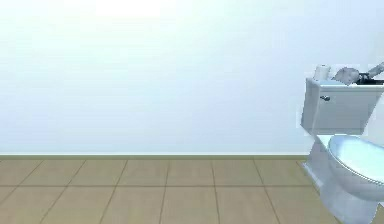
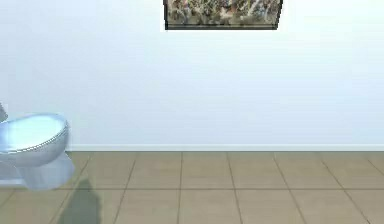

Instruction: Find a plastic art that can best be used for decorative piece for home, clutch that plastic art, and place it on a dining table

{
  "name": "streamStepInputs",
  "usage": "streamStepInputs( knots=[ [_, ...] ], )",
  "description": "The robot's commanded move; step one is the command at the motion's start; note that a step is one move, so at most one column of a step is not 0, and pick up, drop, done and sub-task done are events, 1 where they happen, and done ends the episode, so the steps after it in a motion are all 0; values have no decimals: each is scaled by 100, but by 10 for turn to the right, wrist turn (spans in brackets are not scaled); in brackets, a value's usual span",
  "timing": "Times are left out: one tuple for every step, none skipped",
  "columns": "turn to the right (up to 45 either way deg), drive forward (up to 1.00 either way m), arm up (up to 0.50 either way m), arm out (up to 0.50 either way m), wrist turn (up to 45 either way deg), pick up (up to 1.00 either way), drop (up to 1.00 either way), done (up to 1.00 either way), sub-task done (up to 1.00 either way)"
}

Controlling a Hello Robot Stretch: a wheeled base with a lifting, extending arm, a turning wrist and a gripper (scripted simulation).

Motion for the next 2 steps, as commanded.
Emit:
streamStepInputs(
  knots=[
    [-450,0,0,0,0,0,0,0,0],
    [-450,0,0,0,0,0,0,0,0]
  ],
)
